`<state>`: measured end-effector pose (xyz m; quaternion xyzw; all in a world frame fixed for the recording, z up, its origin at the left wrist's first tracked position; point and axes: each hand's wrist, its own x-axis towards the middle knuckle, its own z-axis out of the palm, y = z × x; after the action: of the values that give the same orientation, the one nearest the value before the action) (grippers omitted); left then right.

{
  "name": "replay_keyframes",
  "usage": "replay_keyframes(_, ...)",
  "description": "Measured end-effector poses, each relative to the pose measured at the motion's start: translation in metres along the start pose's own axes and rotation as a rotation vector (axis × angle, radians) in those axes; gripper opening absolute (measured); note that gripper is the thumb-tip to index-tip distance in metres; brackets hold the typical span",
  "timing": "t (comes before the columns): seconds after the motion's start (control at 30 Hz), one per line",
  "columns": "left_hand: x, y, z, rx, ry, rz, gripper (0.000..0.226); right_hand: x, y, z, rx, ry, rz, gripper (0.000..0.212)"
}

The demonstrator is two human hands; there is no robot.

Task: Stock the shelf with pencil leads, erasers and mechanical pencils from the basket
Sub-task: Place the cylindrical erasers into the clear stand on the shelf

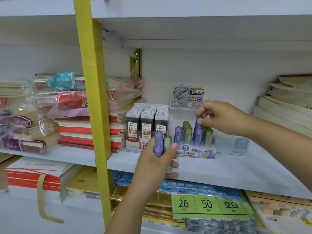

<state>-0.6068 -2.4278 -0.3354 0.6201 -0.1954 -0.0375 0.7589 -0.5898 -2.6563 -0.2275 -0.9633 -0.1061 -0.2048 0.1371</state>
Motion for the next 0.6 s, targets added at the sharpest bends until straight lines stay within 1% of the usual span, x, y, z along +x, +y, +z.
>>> replay_keyframes(0.17,0.0,-0.001,-0.002,0.0,-0.005,-0.006,0.025,0.001,0.006,0.003,-0.009,-0.054,0.0,0.016)
replay_keyframes(0.33,0.0,-0.001,-0.005,-0.07,-0.021,-0.054,0.016,0.0,0.005,0.004,-0.046,-0.13,0.045,0.016)
replay_keyframes(0.37,0.0,-0.001,-0.006,-0.078,-0.029,-0.056,0.016,-0.001,0.003,0.004,-0.078,-0.12,0.03,0.015)
replay_keyframes(0.43,-0.002,0.001,-0.008,-0.085,-0.048,-0.05,0.016,-0.006,-0.007,0.006,-0.12,-0.016,-0.049,0.018)
replay_keyframes(0.47,-0.003,0.003,-0.009,-0.089,-0.058,-0.045,0.015,-0.012,-0.014,0.006,-0.078,0.053,-0.072,0.019)
replay_keyframes(0.5,-0.004,0.004,-0.009,-0.093,-0.069,-0.04,0.013,-0.018,-0.023,0.006,0.017,0.095,-0.07,0.018)
replay_keyframes(0.53,-0.005,0.005,-0.009,-0.095,-0.078,-0.035,0.012,-0.025,-0.034,0.006,0.15,0.092,-0.057,0.016)
replay_keyframes(0.6,-0.007,0.008,-0.008,-0.098,-0.091,-0.033,0.015,-0.035,-0.056,0.011,0.398,-0.007,-0.025,0.018)
